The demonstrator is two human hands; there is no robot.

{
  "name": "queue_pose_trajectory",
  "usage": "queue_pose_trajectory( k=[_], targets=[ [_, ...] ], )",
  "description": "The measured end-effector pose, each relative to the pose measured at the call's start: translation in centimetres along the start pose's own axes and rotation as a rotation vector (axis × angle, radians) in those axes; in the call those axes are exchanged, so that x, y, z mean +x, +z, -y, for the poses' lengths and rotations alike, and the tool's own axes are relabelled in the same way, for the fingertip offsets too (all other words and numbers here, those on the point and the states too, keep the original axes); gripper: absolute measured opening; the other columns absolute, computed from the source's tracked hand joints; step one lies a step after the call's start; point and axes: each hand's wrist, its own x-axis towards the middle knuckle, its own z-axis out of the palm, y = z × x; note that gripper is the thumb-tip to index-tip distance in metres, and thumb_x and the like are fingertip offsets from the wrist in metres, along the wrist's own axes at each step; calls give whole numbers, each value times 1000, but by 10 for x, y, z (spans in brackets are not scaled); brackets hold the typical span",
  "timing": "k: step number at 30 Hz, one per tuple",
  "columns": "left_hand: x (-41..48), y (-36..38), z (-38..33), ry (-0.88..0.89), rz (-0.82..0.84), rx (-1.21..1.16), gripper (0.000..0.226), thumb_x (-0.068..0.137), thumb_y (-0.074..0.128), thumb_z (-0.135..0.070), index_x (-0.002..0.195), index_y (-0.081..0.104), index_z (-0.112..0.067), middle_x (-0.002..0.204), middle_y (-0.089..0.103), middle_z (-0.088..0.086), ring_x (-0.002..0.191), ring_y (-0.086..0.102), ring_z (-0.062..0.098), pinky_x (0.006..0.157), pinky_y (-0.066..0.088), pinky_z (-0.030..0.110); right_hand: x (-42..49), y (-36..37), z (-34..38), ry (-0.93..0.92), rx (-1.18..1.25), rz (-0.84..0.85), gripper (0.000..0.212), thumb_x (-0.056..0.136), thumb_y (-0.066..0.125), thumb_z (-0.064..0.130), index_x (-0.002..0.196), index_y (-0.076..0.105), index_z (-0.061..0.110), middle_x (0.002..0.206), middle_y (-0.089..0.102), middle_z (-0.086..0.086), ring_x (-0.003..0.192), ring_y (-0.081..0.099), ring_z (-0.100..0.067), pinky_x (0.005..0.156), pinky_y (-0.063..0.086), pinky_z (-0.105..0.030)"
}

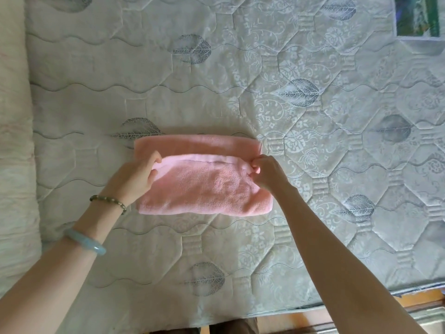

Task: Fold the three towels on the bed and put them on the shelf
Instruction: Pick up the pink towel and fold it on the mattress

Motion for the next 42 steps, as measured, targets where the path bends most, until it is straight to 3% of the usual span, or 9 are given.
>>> queue_pose_trajectory(
  k=[4,8,13,19,24,28,34,38,42],
  targets=[
    [0,-2,7,-8,-31,-46,22,89,56,-6,106,49,-18,67,60,8,49,56,25,45,47,35,9,-9,0,59,-62,118,13,82,68,18,80,71,6,73,66,-1,72,58,-17,57,40,-16],
    [-4,-9,14,9,-83,-52,14,83,60,2,90,65,-9,65,64,8,51,53,22,49,37,27,3,-25,0,138,-65,200,21,86,63,27,74,72,13,83,70,-7,76,59,-18,65,45,-26],
    [-21,-21,9,42,-125,-101,1,80,71,-5,80,70,-6,66,67,8,54,54,22,49,33,23,-21,-44,-3,181,-39,252,23,93,58,19,111,69,11,90,66,-7,65,49,-11,51,30,-15],
    [-56,-55,-8,65,-178,-136,6,79,76,-12,74,75,-8,65,69,5,56,59,22,51,34,20,-77,-84,12,172,83,-12,22,82,72,15,104,74,13,94,73,-10,87,66,-23,64,45,-21],
    [-93,-118,-32,96,-324,-100,4,74,76,0,75,75,-3,69,72,11,60,65,27,52,36,23,-125,-137,38,116,83,-158,22,78,74,24,98,76,17,94,73,-4,80,58,-14,72,40,-21],
    [-108,-184,-54,141,-509,-123,11,73,76,5,83,74,1,81,74,17,73,72,32,66,52,37,-154,-198,71,-2,109,-313,11,75,73,19,80,77,10,80,73,-11,74,65,-24,71,50,-25],
    [-100,-272,-79,104,-677,-169,33,83,65,1,114,66,-6,102,72,19,95,69,32,88,51,43,-164,-282,110,-197,173,-515,23,81,65,-1,100,75,8,102,71,-9,98,64,-24,83,38,-17],
    [-94,-307,-85,172,-813,-35,24,83,60,3,104,72,-1,99,70,24,86,68,43,79,52,47,-161,-315,131,-269,290,-693,24,83,59,-3,104,64,8,94,70,-10,91,65,-26,82,47,-26],
    [-101,-310,-90,185,-823,-55,19,84,61,4,100,71,3,97,70,24,83,68,38,80,50,24,-164,-318,127,-354,166,-824,34,84,55,-5,114,67,7,98,70,-12,88,65,-24,83,47,-27]
  ],
)
